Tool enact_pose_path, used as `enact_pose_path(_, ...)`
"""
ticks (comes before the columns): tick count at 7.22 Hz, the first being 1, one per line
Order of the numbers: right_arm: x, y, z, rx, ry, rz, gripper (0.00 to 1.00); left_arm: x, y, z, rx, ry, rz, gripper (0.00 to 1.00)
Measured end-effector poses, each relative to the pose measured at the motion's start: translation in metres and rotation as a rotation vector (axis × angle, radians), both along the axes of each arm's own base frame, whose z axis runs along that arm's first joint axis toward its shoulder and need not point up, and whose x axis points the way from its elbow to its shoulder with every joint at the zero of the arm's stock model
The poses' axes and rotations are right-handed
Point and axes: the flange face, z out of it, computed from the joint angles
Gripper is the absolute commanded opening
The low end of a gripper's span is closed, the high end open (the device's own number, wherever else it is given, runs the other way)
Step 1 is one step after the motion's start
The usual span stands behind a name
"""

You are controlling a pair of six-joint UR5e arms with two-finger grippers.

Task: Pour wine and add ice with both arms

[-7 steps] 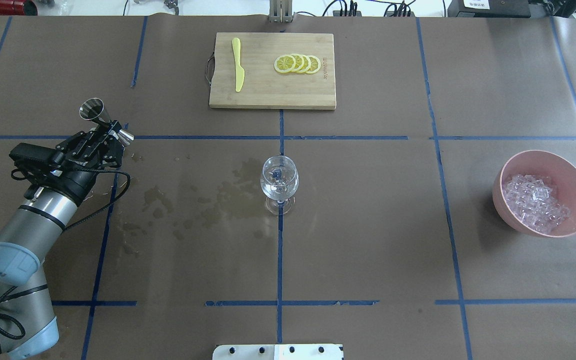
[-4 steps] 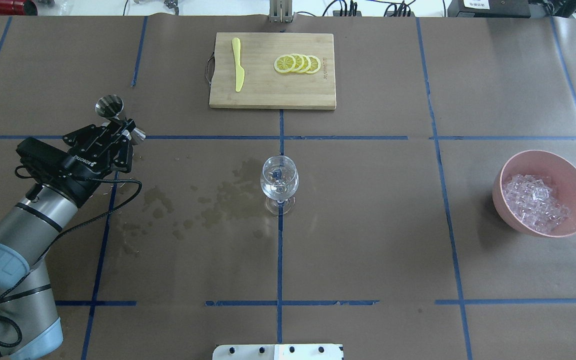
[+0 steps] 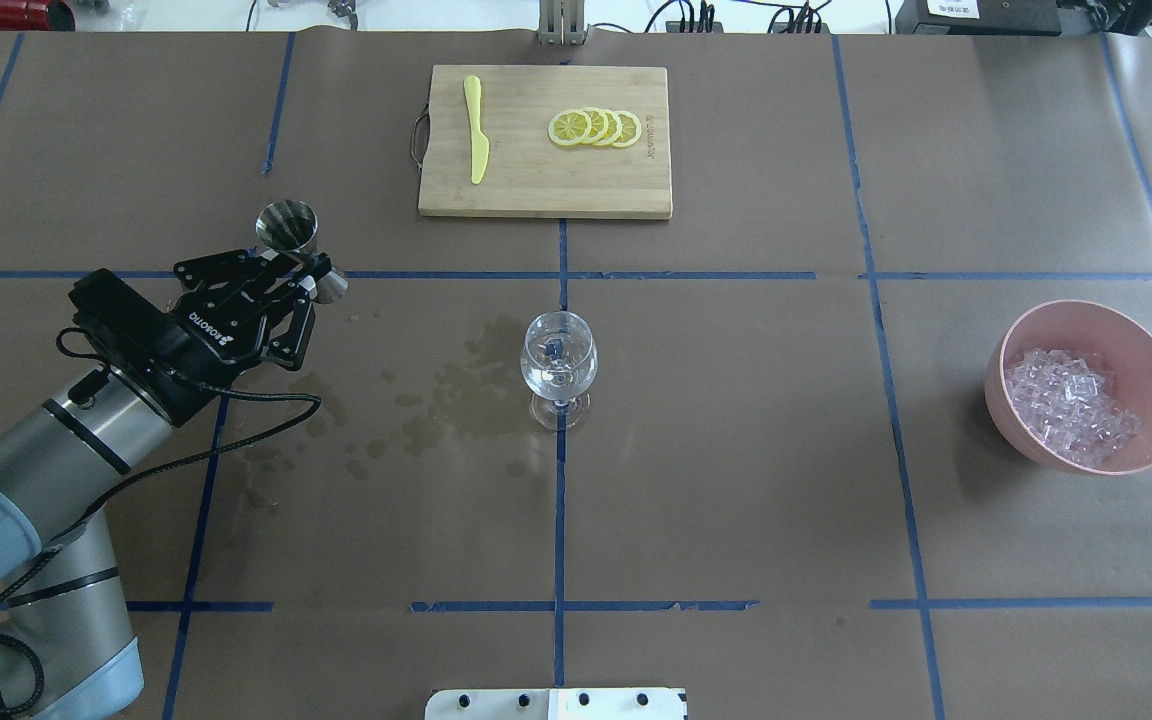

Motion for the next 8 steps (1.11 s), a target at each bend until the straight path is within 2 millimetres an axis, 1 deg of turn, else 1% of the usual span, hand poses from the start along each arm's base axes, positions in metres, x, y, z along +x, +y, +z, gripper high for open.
enact_pose_path(2,0.000,0.000,0.000,0.001,0.000,0.000,1.00,0.006,0.011,-0.027,0.034,-0.049,0.143,0.00)
enact_pose_path(3,0.000,0.000,0.000,0.000,0.000,0.000,1.00,0.011,0.014,-0.035,0.065,-0.097,0.202,0.00)
enact_pose_path(5,0.000,0.000,0.000,0.000,0.000,0.000,1.00,0.026,0.014,-0.051,0.143,-0.219,0.244,0.00)
enact_pose_path(7,0.000,0.000,0.001,-0.003,0.002,0.001,1.00,0.048,0.010,-0.074,0.162,-0.295,0.313,0.00)
enact_pose_path(8,0.000,0.000,0.003,-0.005,0.002,0.001,1.00,0.056,0.006,-0.083,0.159,-0.332,0.349,0.00)
